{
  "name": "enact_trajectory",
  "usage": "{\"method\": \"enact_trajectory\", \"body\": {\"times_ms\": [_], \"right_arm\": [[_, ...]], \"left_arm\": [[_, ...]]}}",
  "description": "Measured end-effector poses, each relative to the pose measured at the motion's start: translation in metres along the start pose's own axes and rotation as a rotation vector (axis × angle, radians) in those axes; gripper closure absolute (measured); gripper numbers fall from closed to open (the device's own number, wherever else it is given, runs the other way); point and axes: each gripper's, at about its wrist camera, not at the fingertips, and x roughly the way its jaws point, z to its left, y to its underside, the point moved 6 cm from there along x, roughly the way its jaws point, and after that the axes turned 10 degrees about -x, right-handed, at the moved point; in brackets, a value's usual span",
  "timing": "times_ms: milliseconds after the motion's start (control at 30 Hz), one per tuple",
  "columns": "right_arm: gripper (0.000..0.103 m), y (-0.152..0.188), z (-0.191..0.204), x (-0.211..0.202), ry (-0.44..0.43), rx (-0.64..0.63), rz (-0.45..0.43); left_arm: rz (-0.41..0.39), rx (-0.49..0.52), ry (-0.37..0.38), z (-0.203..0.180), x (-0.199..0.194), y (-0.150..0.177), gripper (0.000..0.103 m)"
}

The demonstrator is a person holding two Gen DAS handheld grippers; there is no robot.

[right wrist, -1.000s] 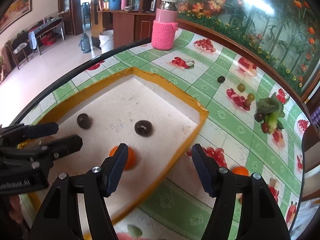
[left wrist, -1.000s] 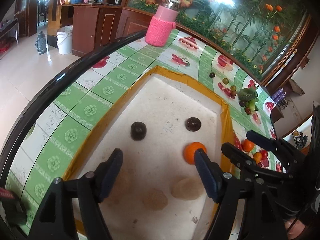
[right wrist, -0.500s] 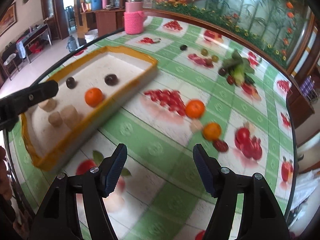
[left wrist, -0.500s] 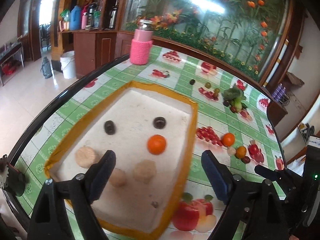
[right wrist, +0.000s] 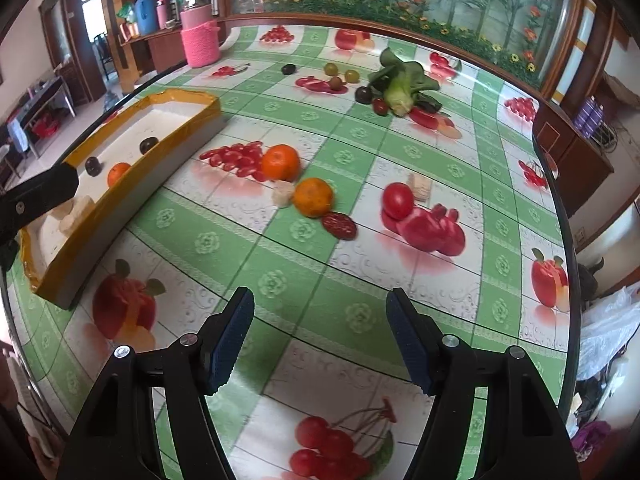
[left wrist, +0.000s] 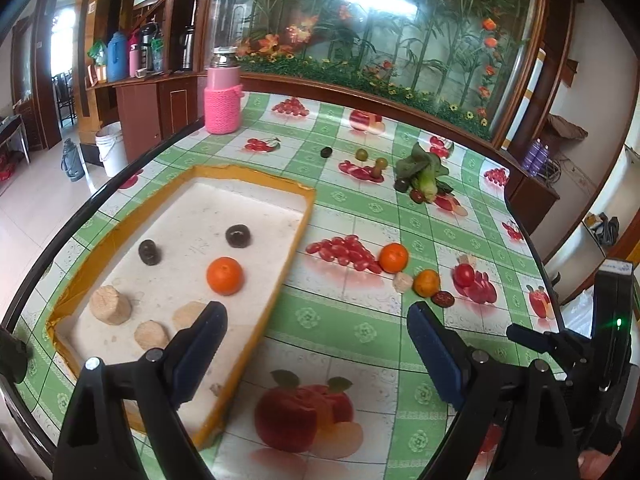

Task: Organize fruits
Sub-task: 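Withdraw both tools from the tray back over the table, then grasp the red date with the right tool while the left grasps a mandarin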

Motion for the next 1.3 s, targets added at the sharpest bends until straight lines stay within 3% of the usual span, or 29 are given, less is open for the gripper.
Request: {"method": "enact_trajectory", "body": {"times_ms": [500,667,900,1033,1133,1300], "right_arm": [[0.035,-0.015,-0.049,0.019,0.009,0.078,-0.042],[0.035,-0.018,-0.045,0.043,-0.059,0.067,-0.015],[0.035,-0.027,-0.034,0.064,-0.055,-0.005,-0.028],[0.049,-0.028,-0.030,0.075,-0.071,-0.039,-0.026],[0.075,-0.029,-0.032,0.074,-0.078,-0.034,-0.053],[0.077,-0.025,-0.036,0.068,-0.074,-0.016,-0.057]], "left_arm": [[0.056,0.056,-0.037,-0.004,0.013,0.000,0.010],[0.081,0.079,-0.051,-0.006,0.020,0.004,0.010],[0.121,0.099,-0.055,-0.009,0.030,0.008,0.010],[0.137,0.126,-0.059,-0.013,0.033,0.011,0.010],[0.150,0.140,-0.058,-0.017,0.036,0.013,0.010],[0.187,0.163,-0.041,-0.028,0.049,0.017,0.010]]}}
